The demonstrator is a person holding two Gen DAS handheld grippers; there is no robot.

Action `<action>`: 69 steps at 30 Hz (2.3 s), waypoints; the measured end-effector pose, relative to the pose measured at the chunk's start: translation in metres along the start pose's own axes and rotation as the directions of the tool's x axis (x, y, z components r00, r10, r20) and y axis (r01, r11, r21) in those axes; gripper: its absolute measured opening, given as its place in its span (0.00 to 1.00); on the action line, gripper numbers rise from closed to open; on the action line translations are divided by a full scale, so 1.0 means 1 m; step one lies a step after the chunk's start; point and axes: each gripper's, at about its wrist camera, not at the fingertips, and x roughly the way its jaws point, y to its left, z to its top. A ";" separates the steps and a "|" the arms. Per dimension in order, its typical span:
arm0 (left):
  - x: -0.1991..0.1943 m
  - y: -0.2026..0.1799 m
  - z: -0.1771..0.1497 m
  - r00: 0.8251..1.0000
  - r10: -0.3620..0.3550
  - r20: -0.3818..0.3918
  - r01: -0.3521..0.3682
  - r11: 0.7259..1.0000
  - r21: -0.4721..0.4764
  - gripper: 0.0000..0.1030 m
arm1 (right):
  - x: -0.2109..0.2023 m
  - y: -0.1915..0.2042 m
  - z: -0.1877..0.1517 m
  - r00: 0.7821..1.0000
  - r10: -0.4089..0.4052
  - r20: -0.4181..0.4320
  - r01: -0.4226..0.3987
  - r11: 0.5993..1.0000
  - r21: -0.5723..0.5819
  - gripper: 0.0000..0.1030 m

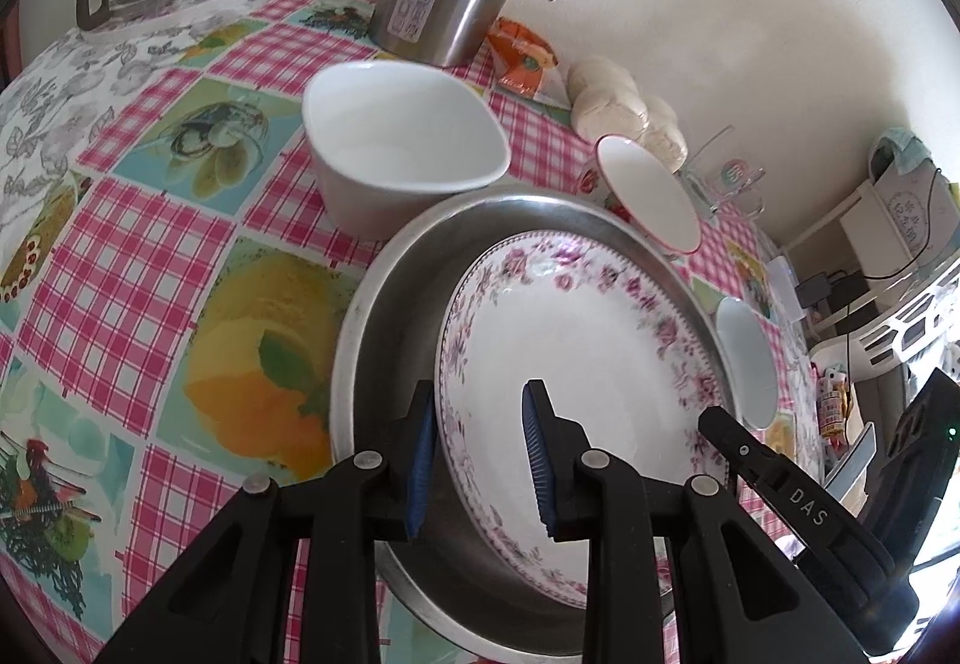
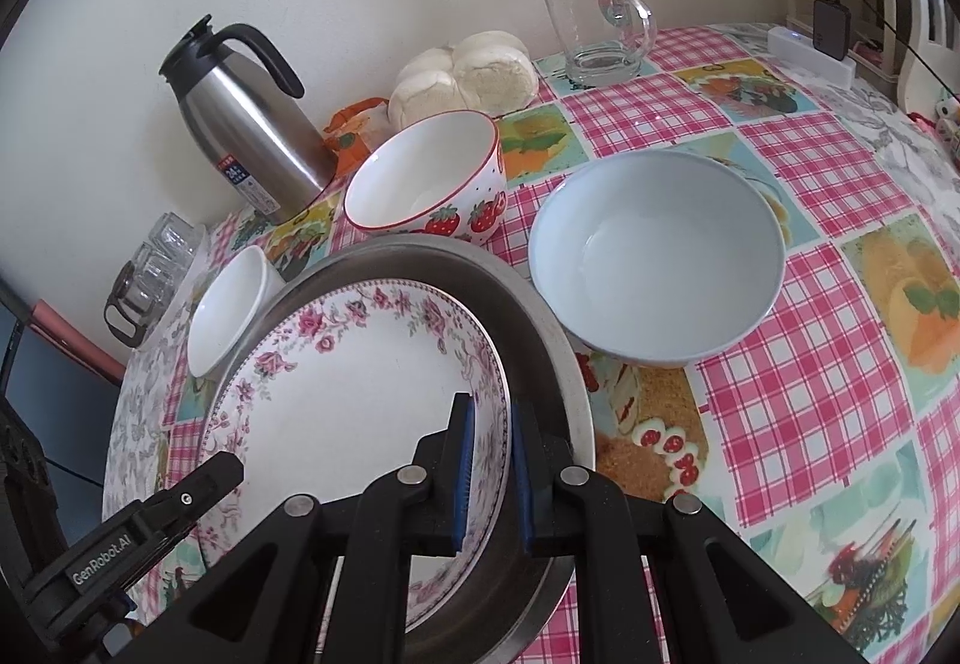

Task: Organize plates and bowls
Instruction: 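Open both tools to release the floral plate inside the basin, then move both tools toward the red-rimmed strawberry-print bowl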

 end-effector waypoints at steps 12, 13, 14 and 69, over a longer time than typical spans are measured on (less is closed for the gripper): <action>0.001 0.002 -0.003 0.999 0.037 -0.026 -0.037 0.999 -0.012 0.27 | -0.001 0.005 -0.008 1.000 -0.018 -0.006 0.018 0.997 -0.079 0.12; 0.001 0.002 -0.003 0.999 0.038 -0.025 -0.038 0.999 -0.014 0.27 | 0.000 0.005 -0.008 1.000 -0.020 -0.008 0.020 0.996 -0.087 0.12; 0.000 0.002 -0.002 0.999 0.038 -0.023 -0.039 0.999 -0.016 0.27 | 0.000 0.006 -0.009 1.000 -0.024 -0.009 0.023 0.995 -0.097 0.12; -0.030 -0.029 0.004 0.974 0.186 0.132 -0.203 0.970 0.134 0.87 | -0.028 0.014 -0.006 0.994 -0.025 0.109 0.044 0.984 -0.171 0.82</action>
